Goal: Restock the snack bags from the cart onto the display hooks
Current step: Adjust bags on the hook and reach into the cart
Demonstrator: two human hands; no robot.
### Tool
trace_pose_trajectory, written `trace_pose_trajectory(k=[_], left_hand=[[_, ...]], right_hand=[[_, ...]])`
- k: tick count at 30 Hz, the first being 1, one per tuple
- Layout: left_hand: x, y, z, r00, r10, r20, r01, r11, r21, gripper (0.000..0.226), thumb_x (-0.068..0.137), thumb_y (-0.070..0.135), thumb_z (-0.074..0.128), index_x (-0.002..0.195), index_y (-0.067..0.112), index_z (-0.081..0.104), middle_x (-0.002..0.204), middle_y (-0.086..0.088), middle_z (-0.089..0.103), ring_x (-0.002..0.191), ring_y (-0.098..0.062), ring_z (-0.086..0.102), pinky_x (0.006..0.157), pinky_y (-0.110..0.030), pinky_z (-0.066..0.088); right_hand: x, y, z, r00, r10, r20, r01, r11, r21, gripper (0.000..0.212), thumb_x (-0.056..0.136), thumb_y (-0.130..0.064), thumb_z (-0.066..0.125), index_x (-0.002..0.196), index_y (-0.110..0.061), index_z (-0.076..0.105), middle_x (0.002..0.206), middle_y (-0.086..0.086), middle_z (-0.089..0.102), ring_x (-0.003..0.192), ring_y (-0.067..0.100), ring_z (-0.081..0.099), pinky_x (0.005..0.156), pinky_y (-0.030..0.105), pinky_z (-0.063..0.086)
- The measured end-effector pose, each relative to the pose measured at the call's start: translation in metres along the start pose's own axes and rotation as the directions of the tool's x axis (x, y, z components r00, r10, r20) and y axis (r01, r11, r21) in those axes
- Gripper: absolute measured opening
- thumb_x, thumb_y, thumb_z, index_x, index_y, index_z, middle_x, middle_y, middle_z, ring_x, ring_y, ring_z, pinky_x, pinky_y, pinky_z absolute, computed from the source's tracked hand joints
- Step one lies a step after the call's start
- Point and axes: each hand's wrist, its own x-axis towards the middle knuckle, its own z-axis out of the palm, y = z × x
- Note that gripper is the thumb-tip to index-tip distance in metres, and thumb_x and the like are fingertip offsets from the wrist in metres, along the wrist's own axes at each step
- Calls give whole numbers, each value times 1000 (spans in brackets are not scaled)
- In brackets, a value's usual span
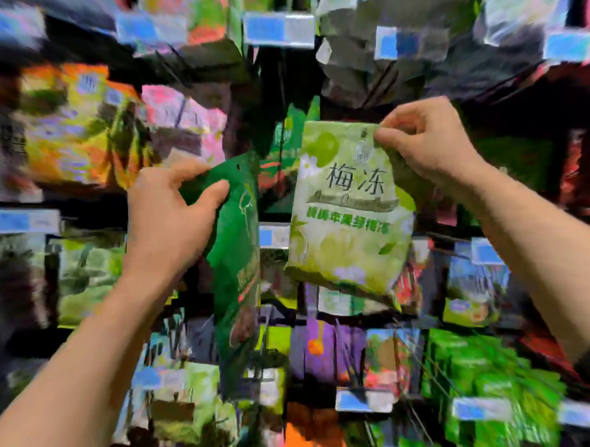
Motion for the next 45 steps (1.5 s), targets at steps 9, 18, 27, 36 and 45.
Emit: trace_pose_trajectory(k=[9, 18, 27, 36, 45], left_hand=[[31, -3, -3, 1000, 28, -7, -29, 998, -53, 26, 83, 9, 72, 74, 32, 66, 61, 27, 65, 57, 10, 58, 56, -8, 46], [34, -19, -29, 994, -50, -94, 52, 999, 10, 31, 83, 6, 71, 72, 34, 63, 57, 30, 63, 56, 10, 59, 55, -7, 47], [-8, -59, -134, 940, -219, -262, 278, 936, 214, 23, 79, 14, 76, 72, 33, 66, 58, 25, 65, 55, 7, 58, 57, -16, 49], [-68, -120, -224, 847, -409, -340, 519, 773, 363, 36, 78, 36, 70, 106, 13, 73, 101, -4, 73, 98, -24, 68, 89, -48, 54], [-80, -178, -228, 834, -500, -233, 552, 753, 359, 10, 87, 13, 68, 83, 22, 70, 75, 12, 69, 66, 3, 64, 60, -14, 48]], right_hand=[[79, -5, 63, 1000, 5, -25, -2, 992, 127, 10, 82, -17, 71, 85, -8, 74, 73, 3, 66, 56, -2, 51, 63, 21, 42], [80, -39, 99, 983, -153, 98, 114, 939, 326, 6, 85, -16, 70, 82, -11, 74, 76, 2, 71, 67, 9, 63, 68, 24, 52], [54, -135, 217, 945, -264, 194, 144, 867, 477, 10, 84, -14, 69, 75, -12, 73, 63, -7, 62, 50, -5, 51, 56, 16, 39], [-53, -202, 371, 885, -185, 428, -11, 910, 415, 16, 87, -26, 66, 80, -14, 72, 84, 8, 72, 86, 27, 66, 77, 41, 52], [-80, -190, 455, 850, 85, 520, -364, 808, 463, 15, 88, -16, 67, 73, -15, 66, 82, 4, 65, 84, 20, 59, 81, 34, 46]])
